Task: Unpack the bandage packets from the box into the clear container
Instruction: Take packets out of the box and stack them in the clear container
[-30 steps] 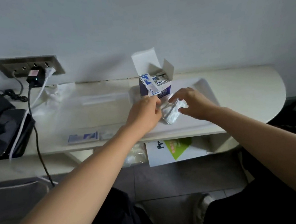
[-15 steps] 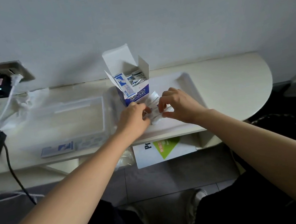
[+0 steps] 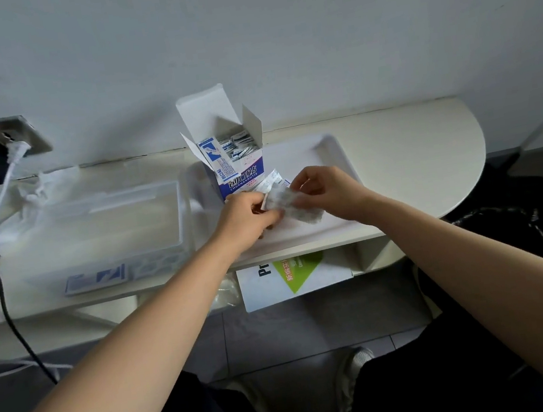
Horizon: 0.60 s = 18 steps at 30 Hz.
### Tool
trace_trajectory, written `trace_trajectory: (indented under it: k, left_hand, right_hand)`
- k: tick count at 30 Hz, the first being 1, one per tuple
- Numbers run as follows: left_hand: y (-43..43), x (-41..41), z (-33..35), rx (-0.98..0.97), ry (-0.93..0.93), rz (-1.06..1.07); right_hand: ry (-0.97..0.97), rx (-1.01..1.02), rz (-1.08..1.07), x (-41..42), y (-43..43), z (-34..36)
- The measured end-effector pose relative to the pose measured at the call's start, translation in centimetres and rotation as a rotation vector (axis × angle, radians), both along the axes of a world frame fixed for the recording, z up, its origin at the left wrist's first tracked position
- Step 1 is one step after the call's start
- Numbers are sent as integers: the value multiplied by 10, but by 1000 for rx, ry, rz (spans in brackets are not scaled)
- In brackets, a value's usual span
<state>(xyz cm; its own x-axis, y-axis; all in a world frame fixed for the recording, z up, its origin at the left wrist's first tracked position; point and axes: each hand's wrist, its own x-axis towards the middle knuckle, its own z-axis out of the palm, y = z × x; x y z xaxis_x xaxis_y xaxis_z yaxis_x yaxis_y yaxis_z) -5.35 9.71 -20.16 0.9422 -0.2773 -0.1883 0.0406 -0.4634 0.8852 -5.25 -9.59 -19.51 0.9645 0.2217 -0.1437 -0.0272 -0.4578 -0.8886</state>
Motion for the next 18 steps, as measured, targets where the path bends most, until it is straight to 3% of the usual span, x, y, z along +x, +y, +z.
trace_trajectory:
  k: [6, 12, 18]
  left_hand:
    - [-11, -5, 4, -358, 301, 194]
    - [-18, -7, 1, -470, 443, 281]
    - [-20, -7, -3, -480, 427, 279]
  right_hand:
    - [221, 268, -160, -3, 0, -1]
    - [293, 227, -138, -6, 4, -6]
    - [318, 252, -143, -10, 1, -7]
